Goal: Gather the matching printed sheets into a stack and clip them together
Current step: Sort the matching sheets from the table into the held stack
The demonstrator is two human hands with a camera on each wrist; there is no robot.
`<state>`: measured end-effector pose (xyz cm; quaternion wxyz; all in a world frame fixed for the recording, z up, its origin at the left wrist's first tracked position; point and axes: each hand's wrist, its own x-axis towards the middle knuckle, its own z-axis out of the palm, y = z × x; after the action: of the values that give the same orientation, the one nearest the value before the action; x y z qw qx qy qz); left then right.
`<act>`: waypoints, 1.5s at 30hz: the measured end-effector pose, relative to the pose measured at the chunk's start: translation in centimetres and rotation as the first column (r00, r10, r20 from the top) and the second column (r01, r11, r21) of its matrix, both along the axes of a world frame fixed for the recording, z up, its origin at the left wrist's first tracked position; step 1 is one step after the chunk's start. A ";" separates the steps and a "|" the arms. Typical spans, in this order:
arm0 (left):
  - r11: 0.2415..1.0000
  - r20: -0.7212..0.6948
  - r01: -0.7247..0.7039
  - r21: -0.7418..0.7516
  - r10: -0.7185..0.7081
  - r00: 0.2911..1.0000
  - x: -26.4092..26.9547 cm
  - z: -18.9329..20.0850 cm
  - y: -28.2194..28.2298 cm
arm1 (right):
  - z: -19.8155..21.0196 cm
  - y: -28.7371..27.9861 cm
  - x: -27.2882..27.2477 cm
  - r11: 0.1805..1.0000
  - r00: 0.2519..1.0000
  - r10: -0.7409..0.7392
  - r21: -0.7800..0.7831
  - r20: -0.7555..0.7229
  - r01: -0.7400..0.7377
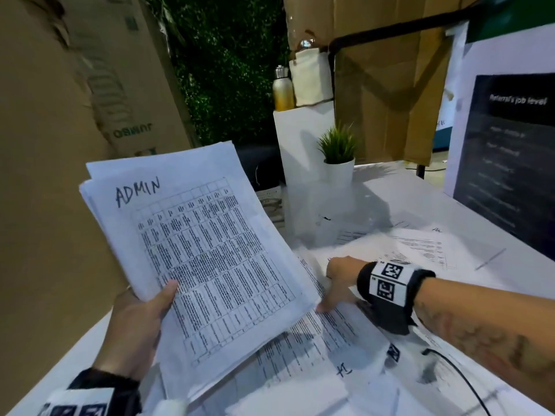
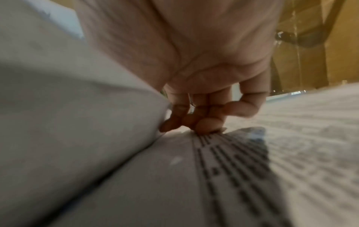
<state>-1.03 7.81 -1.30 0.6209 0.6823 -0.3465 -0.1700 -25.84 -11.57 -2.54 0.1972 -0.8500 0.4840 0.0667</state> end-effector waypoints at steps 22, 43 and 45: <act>0.965 -0.237 0.132 -0.226 -0.185 0.954 -1.4 -0.9 -2.4 | 0.5 -4.6 -13.1 0.893 0.888 -0.439 -0.044 0.135 0.448; 0.939 -0.438 0.222 -0.263 -0.321 0.840 -4.0 -0.3 -3.6 | 10.0 -3.5 -14.6 0.911 0.337 -0.225 0.074 0.914 0.407; 0.925 -0.485 0.256 -0.281 -0.367 0.794 -5.4 0.4 -4.3 | 10.7 -2.9 -13.9 0.924 0.210 -0.192 0.105 0.959 0.369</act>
<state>-6.47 3.49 -0.85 0.7209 0.4755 -0.2854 -0.4157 -39.76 -14.44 8.16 0.3938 -0.6249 0.4150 -0.5312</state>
